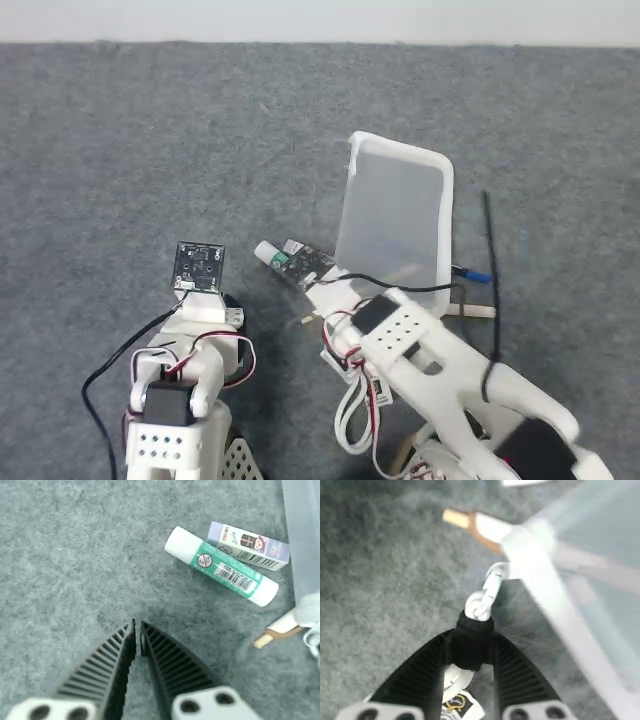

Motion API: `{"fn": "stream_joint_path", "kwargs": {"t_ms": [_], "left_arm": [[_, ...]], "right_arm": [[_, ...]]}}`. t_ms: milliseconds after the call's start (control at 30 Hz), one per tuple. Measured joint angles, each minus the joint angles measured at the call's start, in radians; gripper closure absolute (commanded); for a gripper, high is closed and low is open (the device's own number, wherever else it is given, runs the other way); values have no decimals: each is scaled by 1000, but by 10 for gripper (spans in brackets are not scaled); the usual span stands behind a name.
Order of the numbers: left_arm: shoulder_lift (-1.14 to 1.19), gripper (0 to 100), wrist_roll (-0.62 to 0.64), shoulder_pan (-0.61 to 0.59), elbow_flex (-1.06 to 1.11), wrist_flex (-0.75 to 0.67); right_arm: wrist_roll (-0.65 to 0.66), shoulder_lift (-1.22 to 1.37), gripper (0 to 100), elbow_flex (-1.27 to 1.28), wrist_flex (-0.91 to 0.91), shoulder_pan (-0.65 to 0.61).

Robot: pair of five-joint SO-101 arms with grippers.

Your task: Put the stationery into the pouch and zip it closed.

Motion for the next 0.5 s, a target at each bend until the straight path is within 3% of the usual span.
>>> {"fn": "stream_joint_path", "kwargs": {"t_ms": [200,333,500], "left_arm": [[0,988,0,-2,0,0],[0,988,0,-3,0,0],[0,988,-9,-89,0,-55]], "right_arm": [[3,-199,992,0,80,26],[78,-367,992,28,94,29],[137,-548,992,52,118,29]]}}
